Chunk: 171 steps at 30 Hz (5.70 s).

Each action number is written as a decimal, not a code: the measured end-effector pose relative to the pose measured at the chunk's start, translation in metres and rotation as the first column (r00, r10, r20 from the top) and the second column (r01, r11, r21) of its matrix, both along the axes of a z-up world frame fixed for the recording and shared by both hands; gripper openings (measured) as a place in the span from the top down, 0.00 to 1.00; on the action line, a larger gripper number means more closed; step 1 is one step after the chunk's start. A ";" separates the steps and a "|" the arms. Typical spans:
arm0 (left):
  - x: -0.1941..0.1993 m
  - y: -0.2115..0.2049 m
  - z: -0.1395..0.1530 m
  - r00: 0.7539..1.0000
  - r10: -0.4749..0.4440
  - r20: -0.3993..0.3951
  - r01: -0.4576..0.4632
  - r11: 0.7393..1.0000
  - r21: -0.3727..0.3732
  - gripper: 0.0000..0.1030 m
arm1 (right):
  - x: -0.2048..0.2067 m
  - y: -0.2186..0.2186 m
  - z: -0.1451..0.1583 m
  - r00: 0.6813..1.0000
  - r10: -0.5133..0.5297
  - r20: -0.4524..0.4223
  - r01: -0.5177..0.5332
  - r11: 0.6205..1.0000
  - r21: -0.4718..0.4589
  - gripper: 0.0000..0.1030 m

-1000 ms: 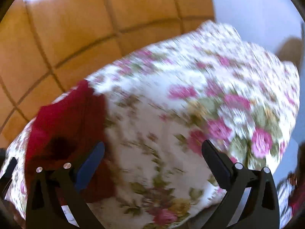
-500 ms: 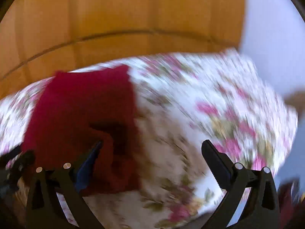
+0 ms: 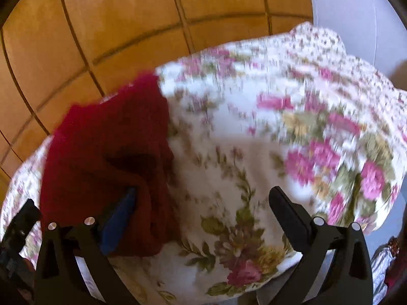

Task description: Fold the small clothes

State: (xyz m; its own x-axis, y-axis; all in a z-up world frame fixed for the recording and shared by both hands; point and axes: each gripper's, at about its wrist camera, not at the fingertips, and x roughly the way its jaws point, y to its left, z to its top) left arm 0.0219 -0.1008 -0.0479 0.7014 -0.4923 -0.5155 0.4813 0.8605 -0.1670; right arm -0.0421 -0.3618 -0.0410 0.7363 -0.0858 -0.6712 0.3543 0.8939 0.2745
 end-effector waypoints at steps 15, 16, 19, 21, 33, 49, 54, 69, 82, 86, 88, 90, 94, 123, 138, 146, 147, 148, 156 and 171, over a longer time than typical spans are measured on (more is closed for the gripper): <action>-0.007 -0.065 -0.022 0.985 -0.137 0.108 0.102 0.956 0.275 0.04 | 0.103 0.012 0.014 0.978 0.149 -0.144 -0.173 0.971 -0.167 0.02; -0.009 -0.066 -0.026 0.981 -0.150 0.122 0.107 0.946 0.305 0.04 | 0.113 0.009 0.004 0.974 0.139 -0.180 -0.171 0.970 -0.175 0.02; -0.014 -0.065 -0.035 0.973 -0.171 0.152 0.112 0.935 0.337 0.04 | 0.127 -0.012 -0.032 0.973 0.152 -0.172 -0.158 0.987 -0.020 0.02; -0.013 -0.063 -0.036 0.974 -0.171 0.150 0.112 0.936 0.333 0.04 | 0.124 -0.025 -0.046 0.984 0.130 -0.118 -0.117 0.987 0.114 0.02; 0.011 -0.021 0.000 0.999 -0.020 -0.025 0.022 0.996 0.088 0.04 | 0.050 0.002 0.016 0.989 0.150 0.007 -0.150 0.989 -0.004 0.02; 0.039 -0.009 -0.013 0.973 0.091 -0.211 -0.076 0.994 0.080 0.03 | 0.026 -0.006 -0.042 0.983 0.128 -0.131 -0.127 0.992 0.022 0.02; 0.025 -0.012 0.008 0.988 0.122 -0.096 -0.108 0.984 0.145 0.03 | 0.021 -0.011 -0.025 0.990 0.118 -0.076 -0.113 0.991 0.066 0.02; 0.112 -0.034 0.031 0.988 0.142 -0.056 -0.122 0.955 0.270 0.03 | 0.026 -0.022 0.022 0.993 0.111 -0.026 -0.110 0.993 0.036 0.02; 0.139 -0.042 -0.012 0.979 0.173 -0.107 -0.134 0.944 0.302 0.03 | 0.114 -0.021 -0.021 0.988 0.092 -0.121 -0.094 0.995 -0.015 0.02; 0.149 -0.024 -0.024 0.965 0.163 -0.207 -0.129 0.977 0.170 0.03 | 0.106 -0.040 -0.040 0.994 0.074 -0.082 -0.059 0.983 0.175 0.02; 0.150 -0.013 -0.028 0.949 0.157 -0.274 -0.141 0.987 0.078 0.03 | 0.099 -0.043 -0.038 0.995 0.079 -0.067 -0.065 0.979 0.196 0.02; 0.145 0.000 -0.030 0.928 0.138 -0.346 -0.158 0.987 -0.029 0.03 | 0.088 -0.046 -0.035 0.995 0.093 -0.038 -0.081 0.968 0.237 0.02; 0.127 0.019 -0.038 0.893 0.035 -0.448 -0.143 0.967 -0.211 0.03 | 0.072 -0.050 -0.033 0.990 0.141 0.012 -0.137 0.929 0.343 0.02; 0.074 0.019 -0.036 0.871 -0.243 -0.428 0.095 0.937 -0.337 0.46 | 0.096 -0.017 -0.046 0.963 0.243 0.114 -0.259 0.729 0.633 0.49; 0.017 0.103 -0.015 0.940 -0.080 -0.333 -0.012 0.964 -0.266 0.47 | 0.091 0.077 -0.014 0.873 0.433 0.224 -0.480 0.686 0.547 0.50; -0.005 0.153 -0.002 0.966 0.074 -0.247 -0.127 0.971 -0.204 0.47 | 0.114 0.138 -0.007 0.799 0.538 0.269 -0.590 0.615 0.522 0.50; -0.004 0.158 0.000 0.966 0.088 -0.241 -0.138 0.969 -0.203 0.47 | 0.117 0.143 -0.005 0.792 0.545 0.274 -0.599 0.610 0.519 0.50; -0.003 0.165 0.002 0.966 0.105 -0.235 -0.154 0.967 -0.202 0.47 | 0.122 0.151 -0.002 0.782 0.556 0.282 -0.613 0.602 0.513 0.50; 0.026 0.189 0.016 0.961 0.204 -0.187 -0.240 0.951 -0.196 0.47 | 0.158 0.190 0.013 0.736 0.599 0.317 -0.673 0.596 0.438 0.50; 0.155 0.157 0.012 0.972 0.193 -0.134 -0.213 0.966 -0.150 0.47 | 0.256 0.169 0.013 0.784 0.530 0.322 -0.618 0.716 0.324 0.51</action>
